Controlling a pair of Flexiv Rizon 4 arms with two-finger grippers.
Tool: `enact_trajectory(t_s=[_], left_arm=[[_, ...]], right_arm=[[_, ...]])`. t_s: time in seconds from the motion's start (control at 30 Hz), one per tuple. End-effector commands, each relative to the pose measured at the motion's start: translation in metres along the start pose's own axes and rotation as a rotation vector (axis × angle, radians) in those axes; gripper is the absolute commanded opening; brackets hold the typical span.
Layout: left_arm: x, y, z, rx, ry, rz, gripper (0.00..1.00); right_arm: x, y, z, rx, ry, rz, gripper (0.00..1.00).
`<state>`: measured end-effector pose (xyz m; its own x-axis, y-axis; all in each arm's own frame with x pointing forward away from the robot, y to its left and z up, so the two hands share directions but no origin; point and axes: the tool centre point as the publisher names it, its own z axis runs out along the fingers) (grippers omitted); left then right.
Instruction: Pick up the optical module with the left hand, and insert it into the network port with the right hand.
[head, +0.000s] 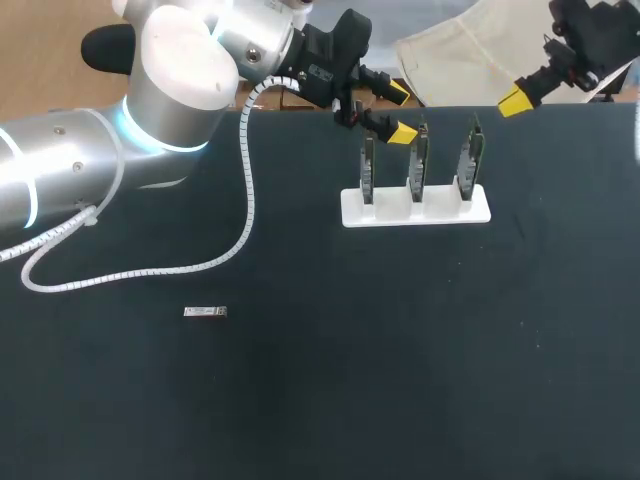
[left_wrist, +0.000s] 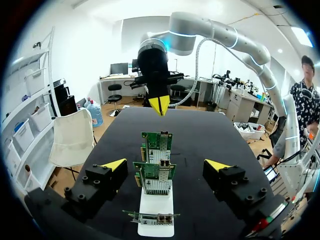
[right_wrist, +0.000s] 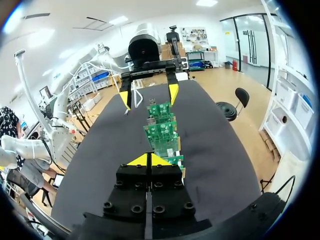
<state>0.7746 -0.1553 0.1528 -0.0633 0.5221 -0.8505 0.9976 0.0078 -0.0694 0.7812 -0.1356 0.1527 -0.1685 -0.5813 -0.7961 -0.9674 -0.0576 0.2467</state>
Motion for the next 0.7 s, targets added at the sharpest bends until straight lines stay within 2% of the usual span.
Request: enact_trajectory(t_s=[0.03,0.17,0.2,0.23,0.7], left_arm=[[0.0003,0.0000,0.0004,-0.001,0.000,0.001,1.00],[0.0003,0.0000,0.0004,-0.001,0.000,0.001,1.00],[0.0003,0.0000,0.0004,-0.001,0.000,0.001,1.00],[0.0003,0.0000,0.0004,-0.001,0.000,0.001,1.00],[0.0003,0.0000,0.0004,-0.001,0.000,0.001,1.00]], right_arm=[[0.0011,0.0018,0.0009,0.007,0.002,-0.002,0.00],[0.0015,0.0042,0.0006,0.029,-0.001,-0.020,0.00],[0.0013,0.0049,0.0006,0.029,-0.003,-0.018,0.40],[0.0013,0.0049,0.0006,0.029,-0.003,-0.018,1.00],[0.0013,0.0049,0.0006,0.029,-0.003,-0.018,1.00]])
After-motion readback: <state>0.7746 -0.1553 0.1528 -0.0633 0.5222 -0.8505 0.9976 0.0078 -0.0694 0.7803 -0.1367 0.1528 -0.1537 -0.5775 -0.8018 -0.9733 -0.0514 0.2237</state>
